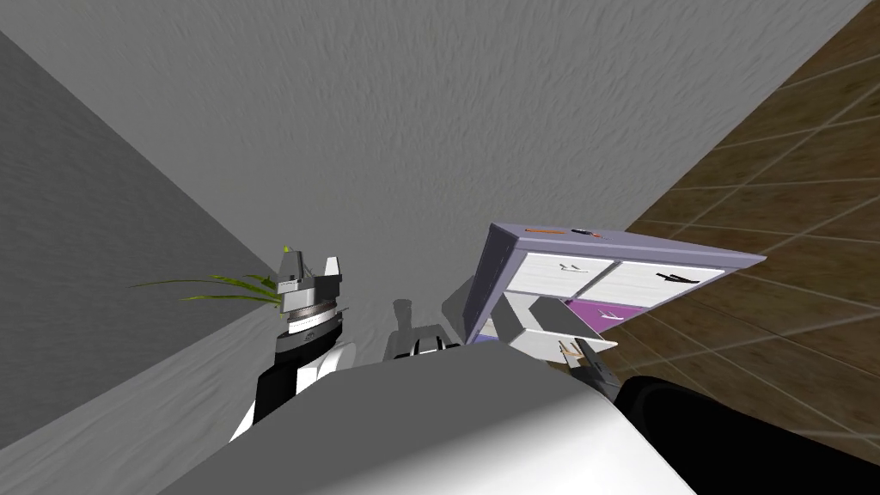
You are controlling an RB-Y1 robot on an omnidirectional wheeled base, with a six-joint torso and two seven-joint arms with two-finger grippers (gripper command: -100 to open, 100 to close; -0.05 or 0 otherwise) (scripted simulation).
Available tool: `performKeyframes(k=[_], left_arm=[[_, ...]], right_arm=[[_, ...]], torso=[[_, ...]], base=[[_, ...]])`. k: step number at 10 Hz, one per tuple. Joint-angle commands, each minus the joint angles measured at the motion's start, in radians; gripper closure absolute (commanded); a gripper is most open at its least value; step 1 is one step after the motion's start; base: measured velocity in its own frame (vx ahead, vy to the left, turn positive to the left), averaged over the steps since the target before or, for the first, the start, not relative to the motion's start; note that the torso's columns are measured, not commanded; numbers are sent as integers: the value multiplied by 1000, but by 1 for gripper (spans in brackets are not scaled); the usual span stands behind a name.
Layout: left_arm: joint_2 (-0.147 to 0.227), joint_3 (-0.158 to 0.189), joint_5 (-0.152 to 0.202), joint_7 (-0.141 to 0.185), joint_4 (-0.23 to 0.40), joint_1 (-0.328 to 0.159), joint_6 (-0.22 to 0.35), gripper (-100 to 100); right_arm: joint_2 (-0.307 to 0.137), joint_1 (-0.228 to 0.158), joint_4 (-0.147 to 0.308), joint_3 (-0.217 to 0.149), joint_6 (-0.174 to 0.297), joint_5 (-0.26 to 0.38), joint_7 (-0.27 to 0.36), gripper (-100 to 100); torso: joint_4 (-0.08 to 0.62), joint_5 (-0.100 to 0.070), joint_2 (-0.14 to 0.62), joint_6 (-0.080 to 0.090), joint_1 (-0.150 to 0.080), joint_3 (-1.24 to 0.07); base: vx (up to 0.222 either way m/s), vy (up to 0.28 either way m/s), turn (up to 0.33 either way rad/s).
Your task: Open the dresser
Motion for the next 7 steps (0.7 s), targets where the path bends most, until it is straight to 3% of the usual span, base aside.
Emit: performKeyframes(k=[1, 2, 7], left_arm=[[0, 0, 0, 0, 0, 0, 0, 0], [0, 0, 0, 0, 0, 0, 0, 0], [0, 0, 0, 0, 0, 0, 0, 0]], right_arm=[[-13, 23, -9, -6, -4, -3, -12, -100], [-14, 26, -9, -6, -3, -4, -15, 0], [-12, 27, -4, -3, 4, -5, -16, 0]], torso=[[0, 4, -1, 0, 3, -2], [0, 3, -1, -1, 3, -2], [-1, -1, -3, 0, 0, -2]], base=[[18, 12, -14], [0, 0, 0], [0, 0, 0]])
